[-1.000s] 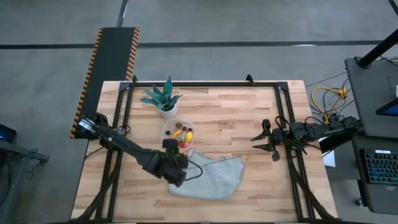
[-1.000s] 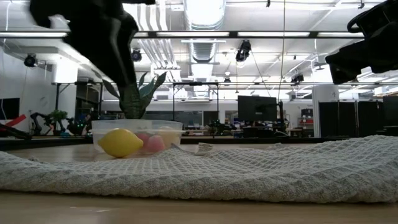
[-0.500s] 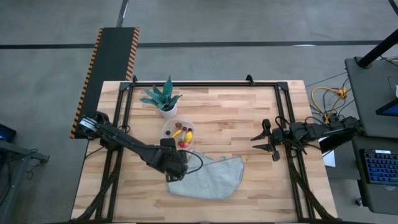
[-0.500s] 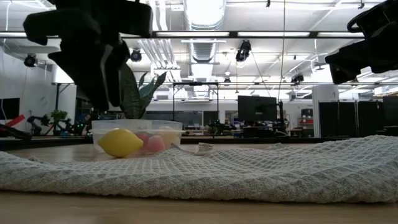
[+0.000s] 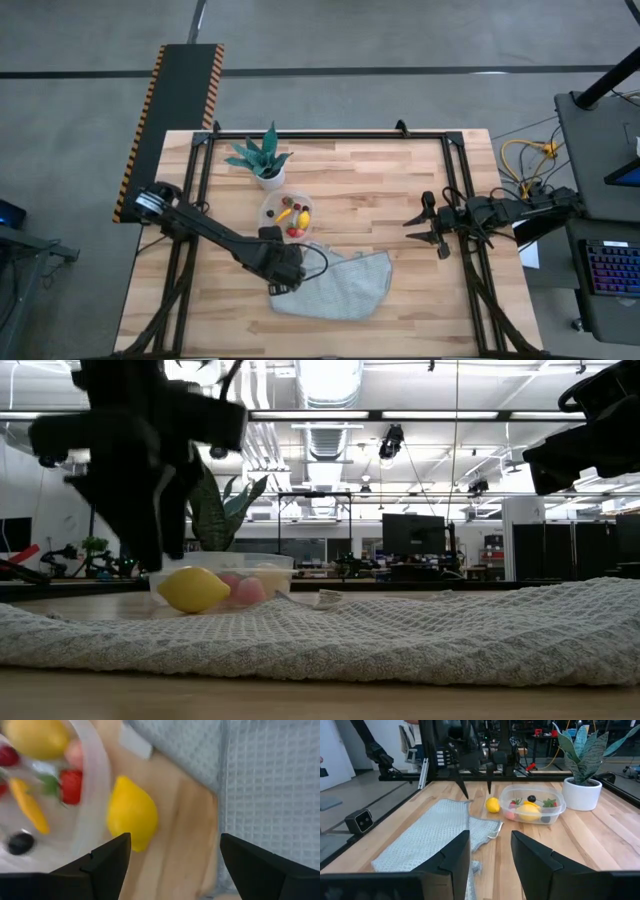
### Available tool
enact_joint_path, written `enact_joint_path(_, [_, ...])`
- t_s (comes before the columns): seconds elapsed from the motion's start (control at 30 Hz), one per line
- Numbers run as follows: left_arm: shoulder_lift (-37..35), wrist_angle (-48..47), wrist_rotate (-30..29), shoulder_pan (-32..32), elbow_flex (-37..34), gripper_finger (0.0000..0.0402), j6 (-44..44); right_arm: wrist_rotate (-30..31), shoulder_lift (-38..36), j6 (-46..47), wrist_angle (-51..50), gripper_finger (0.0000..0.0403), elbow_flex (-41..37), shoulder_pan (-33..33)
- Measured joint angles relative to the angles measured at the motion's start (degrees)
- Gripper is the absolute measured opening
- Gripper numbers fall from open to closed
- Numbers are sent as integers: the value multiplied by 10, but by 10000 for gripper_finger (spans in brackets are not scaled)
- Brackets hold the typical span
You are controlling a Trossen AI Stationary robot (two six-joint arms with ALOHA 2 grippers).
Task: Pick and placing Produce into tupperware
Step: Put the yellow lemon into the container
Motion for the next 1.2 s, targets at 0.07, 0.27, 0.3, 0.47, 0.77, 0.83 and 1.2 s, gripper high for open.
enact_joint_path(0.07, [12, -9, 7, 3, 0, 290, -8, 0, 1, 0, 0, 137, 0, 0])
enact_joint_path(0.27, [22, -12, 8, 5, 0, 290, -38, 0, 13, 0, 0, 137, 0, 0])
enact_joint_path(0.3, [22, -12, 8, 5, 0, 290, -41, 0, 16, 0, 0, 137, 0, 0])
enact_joint_path(0.47, [22, -13, 9, 5, -1, 290, -52, 0, 31, 2, 0, 137, 0, 0])
enact_joint_path(0.77, [22, -15, -12, 15, -11, 290, -49, 0, 53, 5, 0, 137, 0, 0])
enact_joint_path(0.83, [22, -9, -11, 20, -19, 290, -47, 0, 54, 5, 0, 137, 0, 0])
enact_joint_path(1.2, [21, 0, -5, 30, -15, 290, 4, -2, 56, 4, 0, 137, 0, 0])
